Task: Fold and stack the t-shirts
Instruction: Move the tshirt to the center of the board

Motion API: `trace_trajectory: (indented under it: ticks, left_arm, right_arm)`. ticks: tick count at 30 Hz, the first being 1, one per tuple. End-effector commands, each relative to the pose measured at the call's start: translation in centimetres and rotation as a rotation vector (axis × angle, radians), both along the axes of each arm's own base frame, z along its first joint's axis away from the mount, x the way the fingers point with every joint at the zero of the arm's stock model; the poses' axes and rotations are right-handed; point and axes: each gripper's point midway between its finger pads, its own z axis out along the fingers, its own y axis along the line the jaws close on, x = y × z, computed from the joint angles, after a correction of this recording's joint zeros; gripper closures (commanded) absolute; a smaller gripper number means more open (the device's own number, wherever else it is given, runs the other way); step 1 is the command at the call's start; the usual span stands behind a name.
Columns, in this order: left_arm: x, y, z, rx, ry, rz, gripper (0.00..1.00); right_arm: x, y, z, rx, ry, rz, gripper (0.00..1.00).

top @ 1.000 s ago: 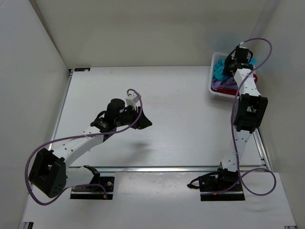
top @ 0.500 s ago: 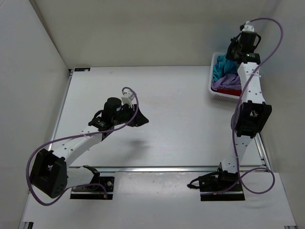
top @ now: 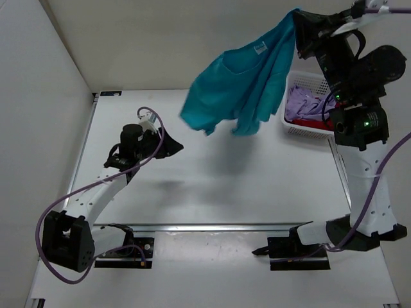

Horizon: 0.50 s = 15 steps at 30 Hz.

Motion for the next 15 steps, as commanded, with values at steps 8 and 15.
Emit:
trace_trajectory:
  ticks: [8, 15]
  left_arm:
    - [2.7, 5.1, 3.1, 0.056, -0.043, 0.227, 0.46]
    - [1.9, 4.9, -0.6, 0.082, 0.021, 0.244, 0.45]
  right_arm:
    - [7.0, -1.7, -32.0, 0.23, 0.602, 0.166, 1.0]
    - [8.3, -5.4, -40.9, 0.302, 0.836, 0.018, 0.71]
